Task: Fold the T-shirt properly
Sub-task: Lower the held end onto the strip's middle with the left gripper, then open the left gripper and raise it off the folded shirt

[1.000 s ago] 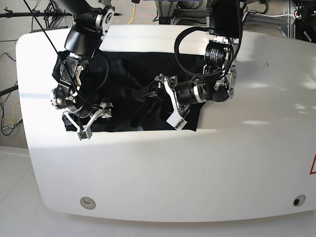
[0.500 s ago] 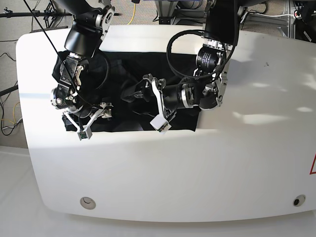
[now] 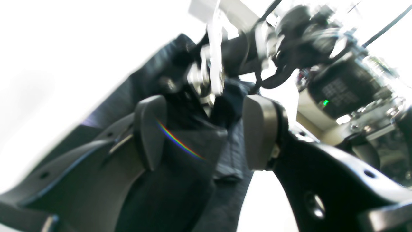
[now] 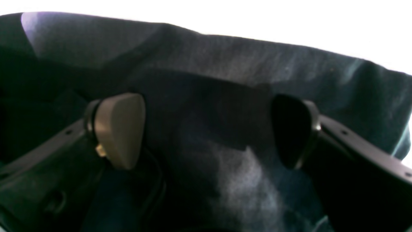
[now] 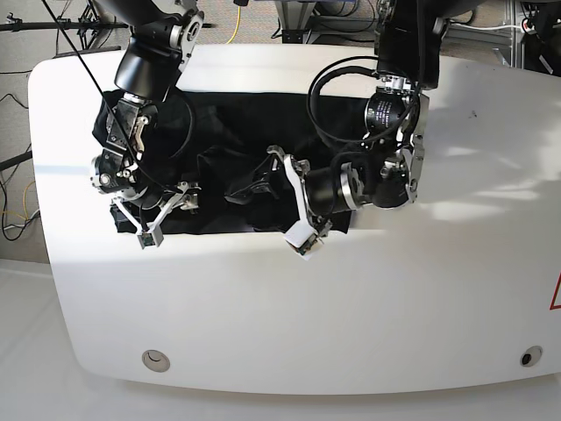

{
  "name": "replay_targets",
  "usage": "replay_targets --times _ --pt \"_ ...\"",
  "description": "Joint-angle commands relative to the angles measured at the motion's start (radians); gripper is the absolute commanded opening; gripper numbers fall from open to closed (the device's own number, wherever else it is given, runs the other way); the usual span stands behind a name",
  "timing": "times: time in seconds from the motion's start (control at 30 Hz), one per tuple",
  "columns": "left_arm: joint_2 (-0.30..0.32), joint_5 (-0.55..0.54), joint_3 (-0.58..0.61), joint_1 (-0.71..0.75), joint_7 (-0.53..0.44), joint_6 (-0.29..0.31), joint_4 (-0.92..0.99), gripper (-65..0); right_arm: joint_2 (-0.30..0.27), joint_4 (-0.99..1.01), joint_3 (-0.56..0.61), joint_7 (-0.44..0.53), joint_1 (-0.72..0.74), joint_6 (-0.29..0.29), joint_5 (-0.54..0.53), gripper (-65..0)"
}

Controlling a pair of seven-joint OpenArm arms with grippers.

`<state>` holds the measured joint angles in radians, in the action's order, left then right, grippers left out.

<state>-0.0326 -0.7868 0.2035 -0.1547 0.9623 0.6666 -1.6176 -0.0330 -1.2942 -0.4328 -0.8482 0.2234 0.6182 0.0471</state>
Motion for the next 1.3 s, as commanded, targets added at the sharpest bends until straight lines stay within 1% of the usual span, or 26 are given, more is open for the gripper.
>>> replay_targets --times 0.0,0.17,0.27,0.37,0.47,0.6,0.8,0.97,1.07,1.17,1.27 --pt "0.032 -0.021 -0.003 -0.023 -0.022 0.003 -0.037 -29.5 0.005 0.012 0.001 -0.089 -0.009 0.006 0.010 -5.9" --pt "0.095 -0.021 -0.045 -0.019 -0.022 -0.037 -0.049 -29.3 0.005 0.012 0.001 -0.089 -0.009 0.006 0.010 -5.9" --pt "0.124 -0.021 -0.072 -0.015 -0.022 -0.051 -0.045 -29.2 0.005 0.012 0.001 -0.089 -0.008 0.006 0.010 -5.9" --pt "0.158 -0.021 -0.092 0.005 -0.022 -0.052 -0.048 -29.5 0.005 0.012 0.001 -0.089 -0.008 0.006 0.010 -5.9" --pt "0.176 -0.021 -0.103 0.025 -0.022 -0.052 -0.051 -29.5 0.005 0.012 0.001 -0.089 -0.006 0.006 0.010 -5.9" --pt "0.188 -0.021 -0.103 0.045 -0.022 -0.052 -0.051 -29.5 0.005 0.012 0.001 -0.089 -0.005 0.007 0.010 -5.9" --pt "0.188 -0.021 -0.091 0.085 -0.018 -0.052 -0.054 -29.5 0.005 0.012 0.001 -0.089 -0.005 0.009 0.010 -5.9" --pt "0.190 -0.021 -0.072 0.120 -0.018 -0.055 -0.105 -29.5 0.005 0.012 0.001 -0.089 -0.005 0.009 0.010 -5.9" --pt "0.207 -0.021 -0.071 0.146 -0.016 -0.084 -0.140 -29.3 0.005 0.012 0.001 -0.089 -0.005 0.009 0.010 -5.9" --pt "0.225 -0.021 -0.049 0.154 -0.016 -0.137 -0.163 -29.2 0.005 0.012 0.001 -0.089 -0.006 0.009 0.010 -5.9" --pt "0.248 -0.021 -0.023 0.149 -0.018 -0.176 -0.163 -29.2 0.005 0.012 0.001 -0.089 -0.008 0.009 0.010 -5.9"
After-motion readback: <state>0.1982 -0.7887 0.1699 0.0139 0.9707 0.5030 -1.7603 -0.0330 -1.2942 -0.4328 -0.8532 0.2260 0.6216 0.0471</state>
